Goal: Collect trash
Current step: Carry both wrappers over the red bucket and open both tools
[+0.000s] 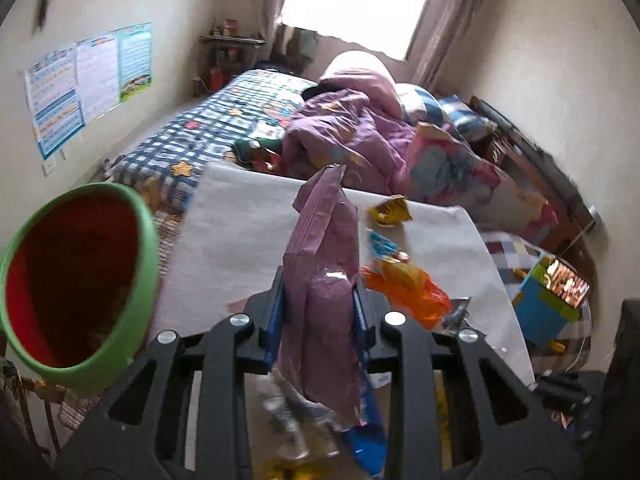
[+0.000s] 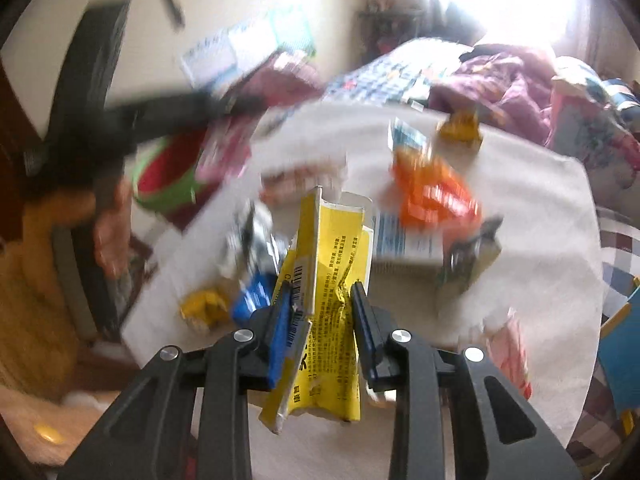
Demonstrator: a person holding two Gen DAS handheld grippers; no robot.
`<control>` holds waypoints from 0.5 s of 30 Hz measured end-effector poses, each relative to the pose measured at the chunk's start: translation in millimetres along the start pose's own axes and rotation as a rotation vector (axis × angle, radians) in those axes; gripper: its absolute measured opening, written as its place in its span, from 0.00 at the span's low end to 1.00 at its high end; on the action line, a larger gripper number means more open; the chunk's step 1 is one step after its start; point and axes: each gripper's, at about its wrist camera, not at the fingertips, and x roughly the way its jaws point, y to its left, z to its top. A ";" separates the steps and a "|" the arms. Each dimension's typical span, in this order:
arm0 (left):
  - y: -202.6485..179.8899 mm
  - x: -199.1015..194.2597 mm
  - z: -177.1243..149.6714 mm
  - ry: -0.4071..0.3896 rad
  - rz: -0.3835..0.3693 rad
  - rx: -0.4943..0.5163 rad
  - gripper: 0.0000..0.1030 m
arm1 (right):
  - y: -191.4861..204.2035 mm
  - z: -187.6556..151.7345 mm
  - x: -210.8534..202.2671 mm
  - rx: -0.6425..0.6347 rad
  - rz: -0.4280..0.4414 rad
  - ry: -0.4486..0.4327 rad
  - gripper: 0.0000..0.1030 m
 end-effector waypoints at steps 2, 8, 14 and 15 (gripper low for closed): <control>20.0 -5.5 -0.2 -0.003 0.020 -0.026 0.27 | 3.3 8.9 -0.5 0.024 0.008 -0.034 0.28; 66.8 -17.2 -2.3 -0.023 0.077 -0.083 0.27 | 18.2 40.4 13.8 0.083 0.067 -0.072 0.29; 111.6 -29.5 -5.5 -0.033 0.160 -0.113 0.27 | 47.4 68.0 30.8 0.085 0.133 -0.068 0.30; 117.5 -30.6 -6.8 -0.031 0.170 -0.121 0.27 | 53.3 73.8 35.2 0.081 0.143 -0.065 0.30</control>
